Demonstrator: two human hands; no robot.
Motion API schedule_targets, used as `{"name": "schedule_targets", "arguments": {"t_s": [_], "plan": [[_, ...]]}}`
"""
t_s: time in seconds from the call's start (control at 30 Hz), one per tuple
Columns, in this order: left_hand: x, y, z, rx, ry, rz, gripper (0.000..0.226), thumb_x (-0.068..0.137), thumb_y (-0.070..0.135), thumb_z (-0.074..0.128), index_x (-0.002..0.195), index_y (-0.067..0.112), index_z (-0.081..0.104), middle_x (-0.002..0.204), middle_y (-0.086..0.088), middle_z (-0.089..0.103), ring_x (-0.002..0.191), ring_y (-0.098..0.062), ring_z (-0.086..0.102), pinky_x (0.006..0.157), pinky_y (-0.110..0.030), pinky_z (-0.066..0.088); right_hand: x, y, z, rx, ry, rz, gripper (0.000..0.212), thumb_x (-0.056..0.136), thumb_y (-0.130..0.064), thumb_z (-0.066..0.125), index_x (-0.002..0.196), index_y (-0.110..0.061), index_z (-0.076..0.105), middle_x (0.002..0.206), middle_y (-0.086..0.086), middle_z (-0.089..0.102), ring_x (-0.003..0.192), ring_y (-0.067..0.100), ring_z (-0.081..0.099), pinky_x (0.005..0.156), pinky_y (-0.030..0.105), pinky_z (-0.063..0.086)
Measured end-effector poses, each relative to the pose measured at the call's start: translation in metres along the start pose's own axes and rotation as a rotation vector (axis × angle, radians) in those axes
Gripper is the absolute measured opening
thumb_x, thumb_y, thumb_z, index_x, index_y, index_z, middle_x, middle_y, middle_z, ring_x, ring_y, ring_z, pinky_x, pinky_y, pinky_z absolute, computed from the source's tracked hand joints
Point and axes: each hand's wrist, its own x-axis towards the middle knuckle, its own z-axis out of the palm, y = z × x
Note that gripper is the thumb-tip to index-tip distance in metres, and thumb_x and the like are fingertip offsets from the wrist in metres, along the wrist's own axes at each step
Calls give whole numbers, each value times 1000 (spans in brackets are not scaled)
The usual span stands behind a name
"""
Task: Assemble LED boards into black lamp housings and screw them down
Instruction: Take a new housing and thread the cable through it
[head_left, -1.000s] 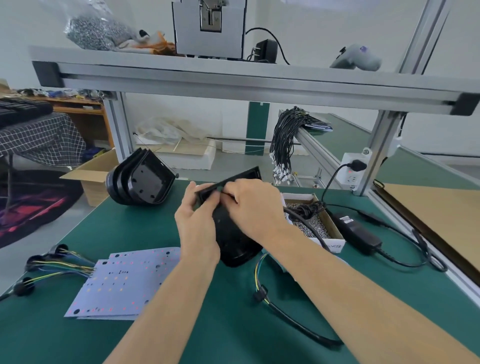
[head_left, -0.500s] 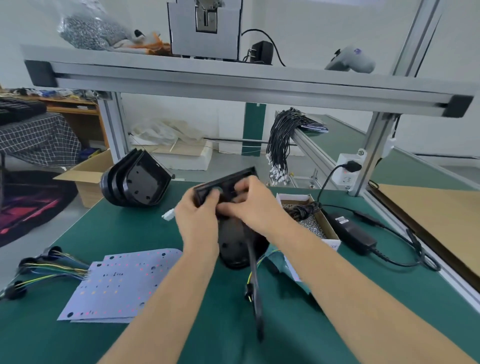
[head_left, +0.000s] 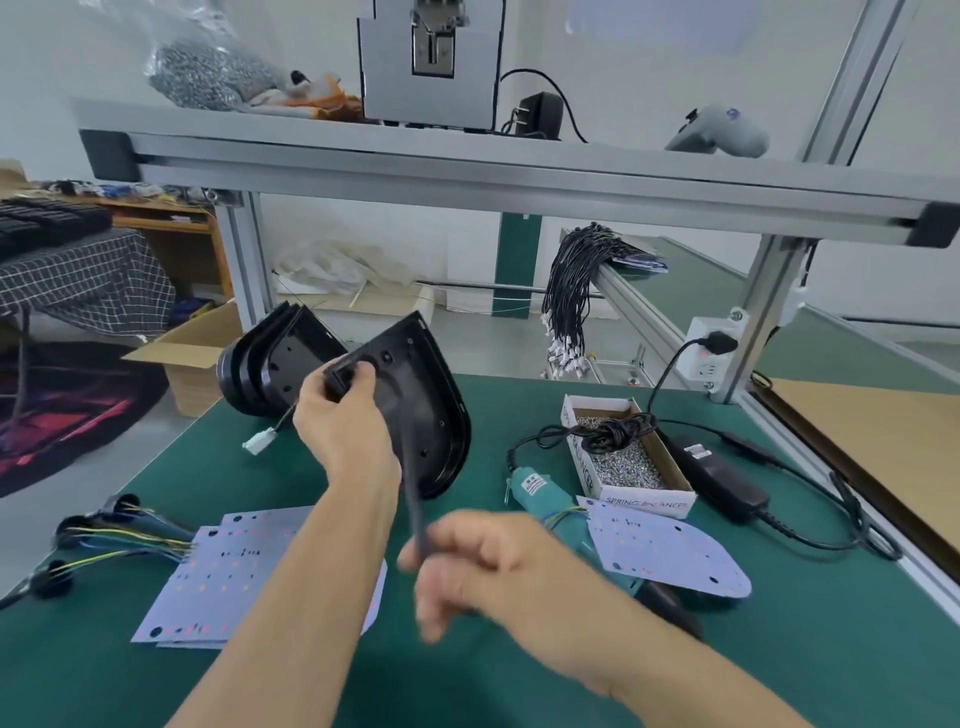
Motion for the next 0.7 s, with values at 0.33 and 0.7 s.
{"name": "schedule_targets", "arguments": {"t_s": [0.33, 0.7], "plan": [[-36, 3, 5, -176, -238, -209, 17, 89, 2, 63, 76, 12, 61, 71, -6, 65, 67, -22, 60, 68, -36, 52, 68, 0, -42, -203, 509, -27, 40, 79, -28, 77, 107, -23, 48, 97, 1, 70, 78, 11, 66, 70, 21, 50], [-44, -12, -6, 72, -451, 179, 33, 84, -10, 60, 82, 23, 62, 120, 9, 64, 98, 9, 60, 90, -16, 45, 48, 36, -56, -531, 894, -176, 6, 90, -19, 62, 92, -19, 67, 72, -9, 67, 70, 14, 62, 70, 34, 49]]}}
